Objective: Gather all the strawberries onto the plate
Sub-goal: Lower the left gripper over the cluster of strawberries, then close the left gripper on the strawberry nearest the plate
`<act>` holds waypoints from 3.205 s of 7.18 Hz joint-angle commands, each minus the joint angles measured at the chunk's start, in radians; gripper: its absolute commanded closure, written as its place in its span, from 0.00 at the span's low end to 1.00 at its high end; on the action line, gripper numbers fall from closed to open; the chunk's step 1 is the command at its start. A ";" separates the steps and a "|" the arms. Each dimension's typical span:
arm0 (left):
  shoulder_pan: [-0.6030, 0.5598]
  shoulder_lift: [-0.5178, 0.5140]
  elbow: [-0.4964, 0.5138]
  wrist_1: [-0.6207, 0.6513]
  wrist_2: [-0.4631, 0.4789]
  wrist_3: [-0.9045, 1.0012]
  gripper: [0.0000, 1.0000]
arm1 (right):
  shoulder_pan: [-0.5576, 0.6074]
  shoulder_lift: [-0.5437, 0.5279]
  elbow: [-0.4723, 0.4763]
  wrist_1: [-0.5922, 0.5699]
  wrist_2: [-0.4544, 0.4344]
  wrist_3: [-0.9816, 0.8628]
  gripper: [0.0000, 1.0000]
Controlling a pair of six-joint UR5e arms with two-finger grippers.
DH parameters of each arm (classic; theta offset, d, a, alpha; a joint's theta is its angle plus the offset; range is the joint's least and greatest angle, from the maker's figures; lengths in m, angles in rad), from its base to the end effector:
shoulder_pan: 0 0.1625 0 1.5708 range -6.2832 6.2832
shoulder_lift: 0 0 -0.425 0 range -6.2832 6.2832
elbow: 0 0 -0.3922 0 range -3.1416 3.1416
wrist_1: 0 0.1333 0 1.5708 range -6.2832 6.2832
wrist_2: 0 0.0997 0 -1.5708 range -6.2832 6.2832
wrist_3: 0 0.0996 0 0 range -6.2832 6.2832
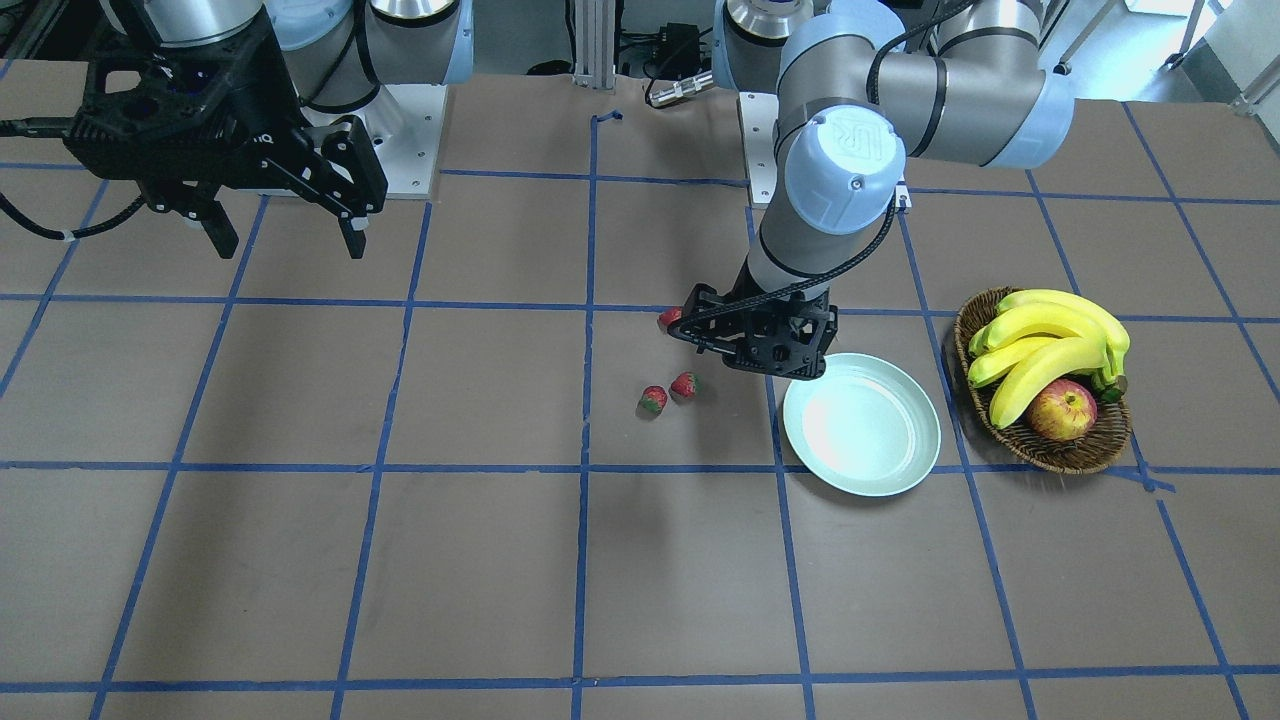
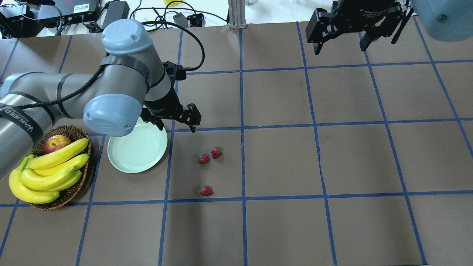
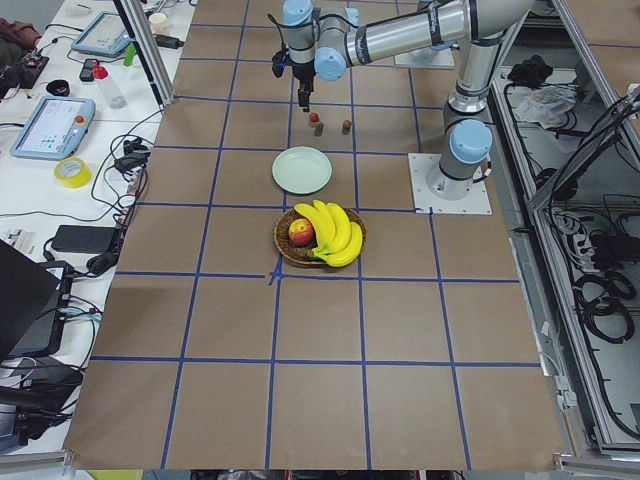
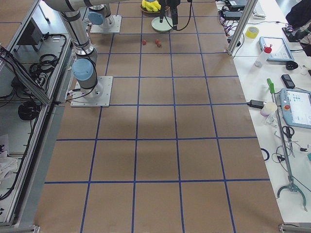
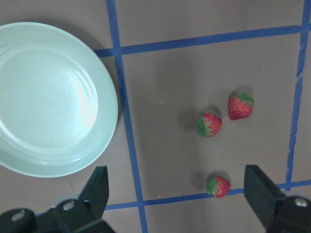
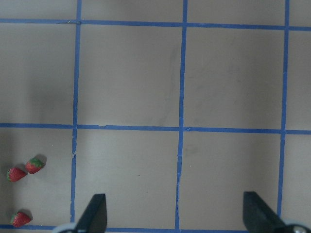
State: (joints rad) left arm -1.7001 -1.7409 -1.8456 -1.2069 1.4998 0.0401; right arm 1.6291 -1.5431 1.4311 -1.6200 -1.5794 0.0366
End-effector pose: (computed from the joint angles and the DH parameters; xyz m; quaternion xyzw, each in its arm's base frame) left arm -0.2059 -0.4949 0.3055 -0.0830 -0.9951 -0.0420 0.0336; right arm 0.1623 -0.5073 0.5489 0.0105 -0.9967 0.0806 0.0005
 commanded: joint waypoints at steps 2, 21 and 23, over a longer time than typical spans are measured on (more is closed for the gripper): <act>-0.024 -0.106 -0.047 0.118 -0.108 0.162 0.00 | -0.008 -0.005 -0.001 -0.006 0.018 -0.007 0.00; -0.062 -0.221 -0.106 0.280 -0.136 0.172 0.60 | -0.011 0.015 0.026 0.103 -0.017 0.002 0.00; -0.062 -0.220 -0.103 0.280 -0.135 0.175 1.00 | -0.014 0.018 0.037 0.104 -0.013 -0.001 0.00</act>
State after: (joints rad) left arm -1.7625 -1.9588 -1.9495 -0.9293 1.3640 0.2132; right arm 1.6168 -1.5267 1.4621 -1.5160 -1.5956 0.0364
